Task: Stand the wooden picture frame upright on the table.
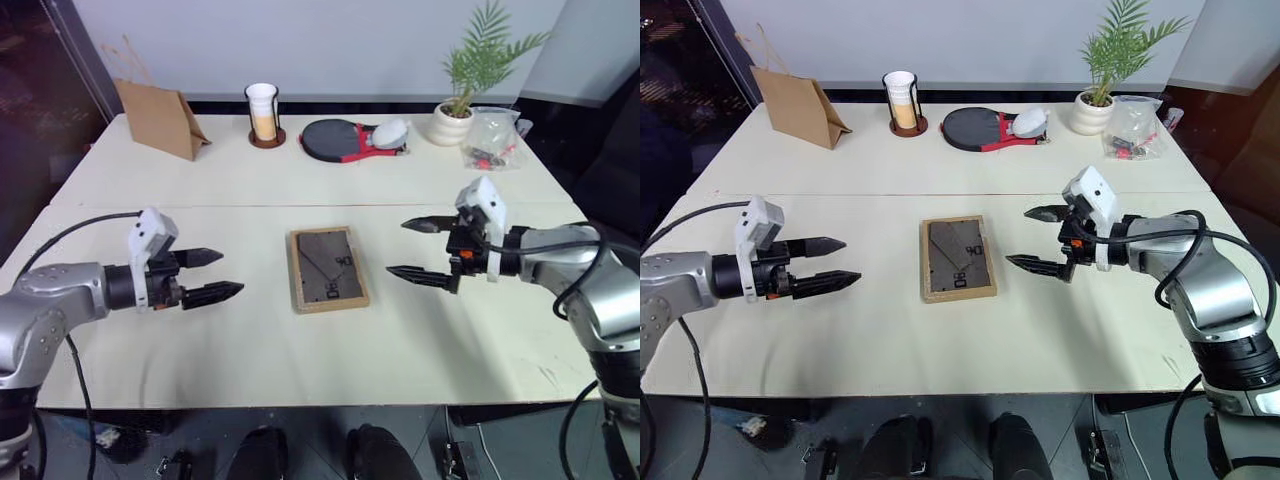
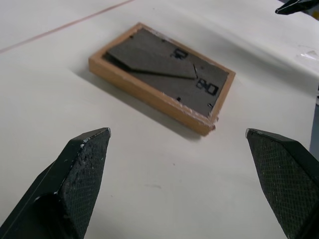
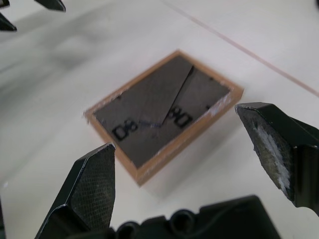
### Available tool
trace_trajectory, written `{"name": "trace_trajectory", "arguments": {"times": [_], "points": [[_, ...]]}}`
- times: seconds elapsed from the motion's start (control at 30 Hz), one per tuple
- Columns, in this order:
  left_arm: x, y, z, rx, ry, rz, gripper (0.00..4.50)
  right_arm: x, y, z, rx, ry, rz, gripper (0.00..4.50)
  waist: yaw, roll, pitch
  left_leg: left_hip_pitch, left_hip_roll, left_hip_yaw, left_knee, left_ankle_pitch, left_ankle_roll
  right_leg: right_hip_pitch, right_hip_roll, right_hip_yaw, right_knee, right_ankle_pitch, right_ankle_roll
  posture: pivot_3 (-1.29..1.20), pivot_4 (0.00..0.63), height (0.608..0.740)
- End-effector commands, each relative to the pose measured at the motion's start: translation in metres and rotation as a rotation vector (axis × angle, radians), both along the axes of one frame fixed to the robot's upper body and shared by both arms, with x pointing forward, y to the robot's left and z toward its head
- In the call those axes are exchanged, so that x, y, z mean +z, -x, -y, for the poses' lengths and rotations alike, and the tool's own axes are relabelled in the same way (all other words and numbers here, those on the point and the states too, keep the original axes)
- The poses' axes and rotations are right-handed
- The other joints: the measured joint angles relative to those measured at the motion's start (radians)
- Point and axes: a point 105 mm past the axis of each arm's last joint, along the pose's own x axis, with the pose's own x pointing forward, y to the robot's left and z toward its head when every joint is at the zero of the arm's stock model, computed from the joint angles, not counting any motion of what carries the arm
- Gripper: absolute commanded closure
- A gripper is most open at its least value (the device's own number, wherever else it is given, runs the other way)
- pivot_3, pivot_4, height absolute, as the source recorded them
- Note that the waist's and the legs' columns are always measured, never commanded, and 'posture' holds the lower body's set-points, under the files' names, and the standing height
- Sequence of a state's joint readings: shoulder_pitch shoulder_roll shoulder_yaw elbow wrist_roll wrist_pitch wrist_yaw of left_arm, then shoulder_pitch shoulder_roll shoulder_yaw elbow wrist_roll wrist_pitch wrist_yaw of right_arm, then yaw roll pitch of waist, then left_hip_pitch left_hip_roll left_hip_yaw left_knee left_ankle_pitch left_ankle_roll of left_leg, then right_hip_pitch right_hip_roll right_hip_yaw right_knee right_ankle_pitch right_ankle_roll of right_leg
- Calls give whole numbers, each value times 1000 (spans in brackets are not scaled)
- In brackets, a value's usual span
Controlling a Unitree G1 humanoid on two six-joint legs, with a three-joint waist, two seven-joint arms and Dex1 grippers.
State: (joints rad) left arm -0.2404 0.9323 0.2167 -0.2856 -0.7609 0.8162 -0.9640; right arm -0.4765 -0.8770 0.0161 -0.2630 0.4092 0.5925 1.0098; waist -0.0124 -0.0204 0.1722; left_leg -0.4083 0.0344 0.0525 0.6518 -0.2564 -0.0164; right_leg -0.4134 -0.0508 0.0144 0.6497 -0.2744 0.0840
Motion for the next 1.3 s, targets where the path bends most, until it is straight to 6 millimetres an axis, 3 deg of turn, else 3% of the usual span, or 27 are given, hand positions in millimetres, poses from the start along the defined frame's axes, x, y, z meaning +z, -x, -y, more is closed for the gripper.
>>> {"name": "trace_trajectory", "arguments": {"times": [0.03, 0.33, 0.6, 0.97, 1.07, 1.3], "points": [[11, 5, 10, -52, 6, 64, 0, 11, 6, 1, 24, 25, 50, 61, 0, 0, 0, 0, 0, 0, 0, 0, 0, 0, 0, 0, 0, 0, 0, 0, 150, 740], [9, 8, 30, -127, 17, 75, 0, 11, 14, 18, -35, 54, 28, 61, 1, 0, 0, 0, 0, 0, 0, 0, 0, 0, 0, 0, 0, 0, 0, 0, 150, 740], [11, 0, 25, -122, 22, 72, 0, 7, 19, 12, -50, 35, 15, 61, -1, 0, 0, 1, -1, 0, 0, 0, 0, 0, 1, 0, 0, 0, 0, 0, 150, 740], [3, -14, 23, -53, 3, 110, 0, 10, 1, 14, -101, 17, 62, 61, 1, 0, 0, 0, -1, 0, 1, 0, 0, 0, 1, 0, 0, 0, 0, 0, 150, 740], [2, -19, 24, -34, 17, 113, 873, 9, -9, 17, -152, 4, 76, 925, 0, 0, 0, 0, -1, 0, 1, 0, 0, 1, 1, 0, 0, 0, 0, 0, 150, 740], [-12, -31, 24, 16, -22, 128, 4473, -5, -25, 4, -175, -2, 63, 4485, -1, 0, -1, 0, -1, 0, 1, 0, 0, 0, 2, 0, 0, 0, 0, 0, 150, 740]]}}
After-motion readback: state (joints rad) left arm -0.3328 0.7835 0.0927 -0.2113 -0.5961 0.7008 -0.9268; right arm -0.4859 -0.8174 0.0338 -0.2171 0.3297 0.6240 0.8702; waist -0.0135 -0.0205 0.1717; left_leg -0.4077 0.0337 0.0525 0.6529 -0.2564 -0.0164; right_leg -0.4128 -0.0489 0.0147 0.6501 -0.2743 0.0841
